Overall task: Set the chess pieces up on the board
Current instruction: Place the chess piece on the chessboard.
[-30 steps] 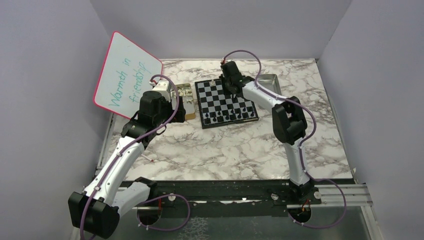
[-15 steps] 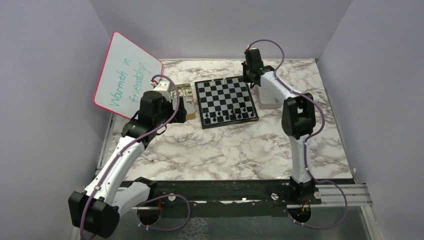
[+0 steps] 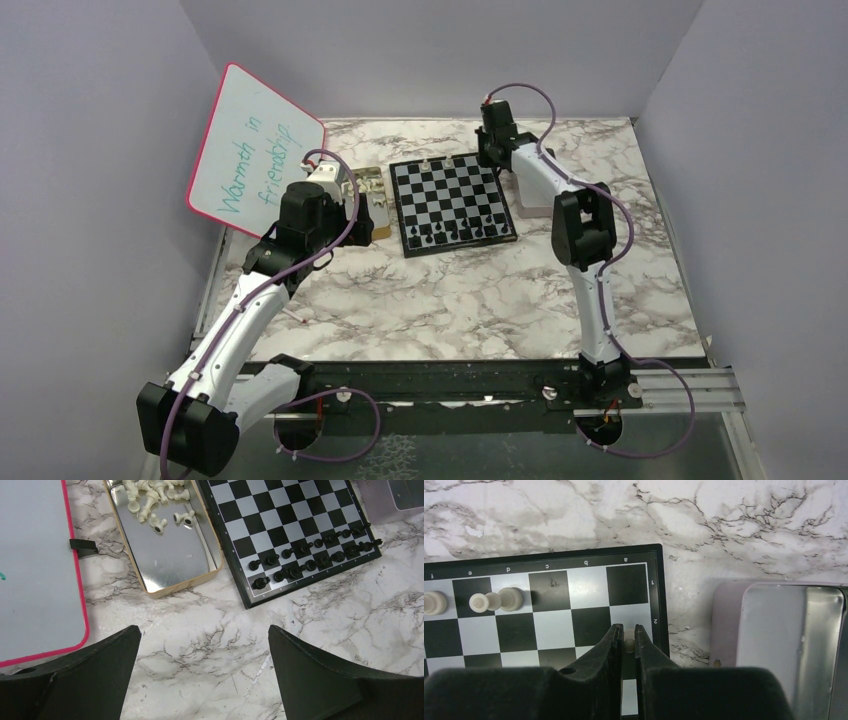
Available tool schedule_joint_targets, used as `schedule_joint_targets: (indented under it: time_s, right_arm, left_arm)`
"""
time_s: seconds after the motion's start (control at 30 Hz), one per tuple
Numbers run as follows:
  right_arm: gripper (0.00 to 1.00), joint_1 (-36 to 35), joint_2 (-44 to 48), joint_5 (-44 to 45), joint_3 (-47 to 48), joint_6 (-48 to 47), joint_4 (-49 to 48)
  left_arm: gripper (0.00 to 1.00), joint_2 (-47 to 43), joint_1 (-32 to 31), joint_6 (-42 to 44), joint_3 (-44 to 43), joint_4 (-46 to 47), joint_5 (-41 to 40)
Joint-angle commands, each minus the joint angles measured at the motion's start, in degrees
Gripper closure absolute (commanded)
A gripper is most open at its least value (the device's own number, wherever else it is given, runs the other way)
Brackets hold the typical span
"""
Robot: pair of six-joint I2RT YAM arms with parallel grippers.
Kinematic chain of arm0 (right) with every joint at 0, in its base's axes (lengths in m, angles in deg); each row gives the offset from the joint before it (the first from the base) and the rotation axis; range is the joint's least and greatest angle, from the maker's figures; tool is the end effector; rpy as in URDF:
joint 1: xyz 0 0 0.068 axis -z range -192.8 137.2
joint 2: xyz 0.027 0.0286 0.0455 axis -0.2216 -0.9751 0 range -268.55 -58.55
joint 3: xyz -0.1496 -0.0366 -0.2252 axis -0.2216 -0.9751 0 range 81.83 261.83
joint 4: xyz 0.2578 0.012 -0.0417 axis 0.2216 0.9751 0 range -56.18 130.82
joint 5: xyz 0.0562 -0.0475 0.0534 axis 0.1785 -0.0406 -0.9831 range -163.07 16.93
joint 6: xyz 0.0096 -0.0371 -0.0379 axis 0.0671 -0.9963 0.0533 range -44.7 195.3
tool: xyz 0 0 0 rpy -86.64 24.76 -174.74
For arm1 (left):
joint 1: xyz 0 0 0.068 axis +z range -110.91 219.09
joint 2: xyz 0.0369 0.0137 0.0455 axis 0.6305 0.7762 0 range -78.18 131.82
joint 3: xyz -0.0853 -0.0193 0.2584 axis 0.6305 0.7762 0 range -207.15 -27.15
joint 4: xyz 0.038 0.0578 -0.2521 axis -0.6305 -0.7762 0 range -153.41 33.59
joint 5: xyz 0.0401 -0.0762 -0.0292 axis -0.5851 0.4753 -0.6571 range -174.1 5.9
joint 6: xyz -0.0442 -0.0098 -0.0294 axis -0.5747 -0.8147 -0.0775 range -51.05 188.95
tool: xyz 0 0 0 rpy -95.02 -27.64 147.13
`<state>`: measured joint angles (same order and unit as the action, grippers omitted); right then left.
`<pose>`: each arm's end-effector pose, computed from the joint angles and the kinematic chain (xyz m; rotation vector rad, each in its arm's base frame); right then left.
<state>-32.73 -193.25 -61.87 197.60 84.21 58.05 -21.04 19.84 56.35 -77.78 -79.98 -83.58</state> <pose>0.5066 0.1763 0.2040 -0.1239 2.3032 0.0297 0.2094 -0.0733 0.3121 0.1279 2.1107 -0.3436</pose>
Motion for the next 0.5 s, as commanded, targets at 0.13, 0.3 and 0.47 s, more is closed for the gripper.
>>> schedule_joint_targets:
  time_s: [0.13,0.3,0.47]
  right_arm:
    - [0.85,-0.13,-3.25,-1.13,4.41,-0.69,1.98]
    - [0.84,-0.18,-3.52,-1.47,4.12,-0.39,2.14]
    - [0.84,-0.15,-3.77,-2.39,3.85,0.21,1.96]
  left_arm:
    - [0.01,-0.27,-0.27,0.56,0.27,1.13,0.8]
    - [0.01,-0.05,-0.27,0.55,0.27,1.24,0.97]
    - [0.01,-0.03,-0.27,0.55,0.18,1.27,0.91]
